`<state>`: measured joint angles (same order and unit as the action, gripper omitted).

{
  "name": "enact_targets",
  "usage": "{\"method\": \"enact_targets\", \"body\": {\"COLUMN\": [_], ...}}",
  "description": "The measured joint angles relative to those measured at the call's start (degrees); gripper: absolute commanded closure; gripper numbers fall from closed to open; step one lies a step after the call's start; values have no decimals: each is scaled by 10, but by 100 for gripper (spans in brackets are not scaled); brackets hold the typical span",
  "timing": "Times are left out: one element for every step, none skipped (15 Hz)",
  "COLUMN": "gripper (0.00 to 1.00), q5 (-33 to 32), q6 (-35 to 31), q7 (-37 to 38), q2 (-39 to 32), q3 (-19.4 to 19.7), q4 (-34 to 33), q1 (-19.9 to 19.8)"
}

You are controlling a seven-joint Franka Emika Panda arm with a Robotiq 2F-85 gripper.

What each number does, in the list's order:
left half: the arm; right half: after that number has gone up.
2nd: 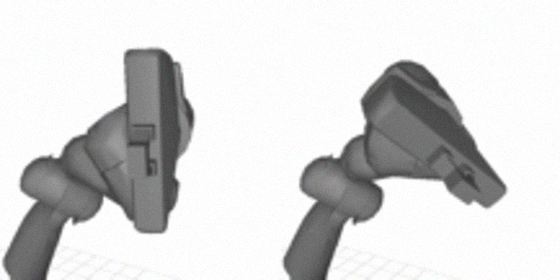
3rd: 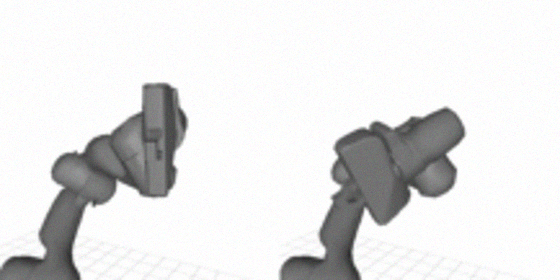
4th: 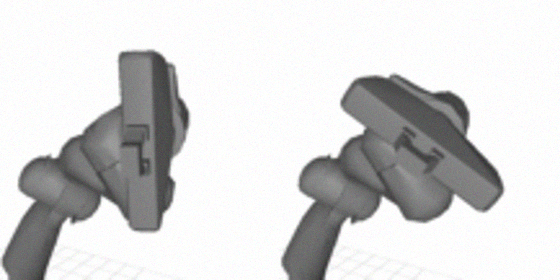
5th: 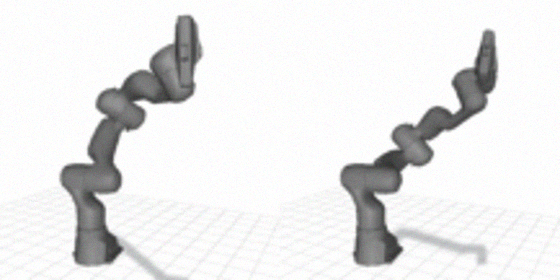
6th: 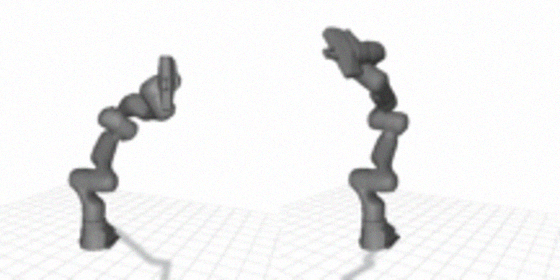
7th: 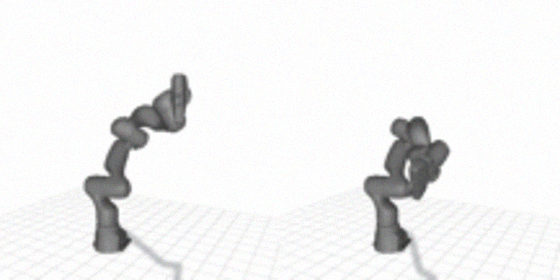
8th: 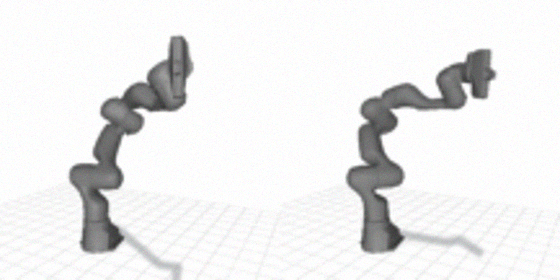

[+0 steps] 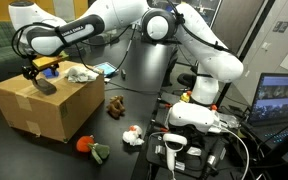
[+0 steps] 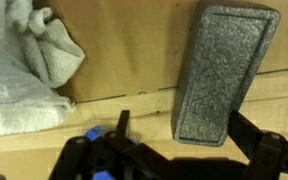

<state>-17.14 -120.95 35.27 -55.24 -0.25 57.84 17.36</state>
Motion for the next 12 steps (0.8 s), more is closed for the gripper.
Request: {"method": "enact_targets", "body": {"gripper": [0, 0, 0, 0, 0, 0, 0, 0, 0, 0, 0, 25], "q5": [5, 9, 12, 16, 20, 24, 28, 31, 33, 35, 36, 36], "q6": [5, 10, 15, 20, 26, 32, 37, 40, 42, 44, 45, 46], "q7": [-13, -24, -35, -45, -55, -64, -73, -82, -91, -98, -102, -106], "q2": [2, 5, 7, 10, 12, 13, 13, 13, 13, 13, 13, 14], "q3": [-7, -14, -20, -26, -32, -38, -45, -52, -58, -65, -70, -73], "q4": [4, 7, 10, 14, 17, 21, 26, 31, 37, 43, 48, 52], "q1": [-5, -10, -14, -19, -23, -26, -29, -31, -34, -36, -37, -37]}}
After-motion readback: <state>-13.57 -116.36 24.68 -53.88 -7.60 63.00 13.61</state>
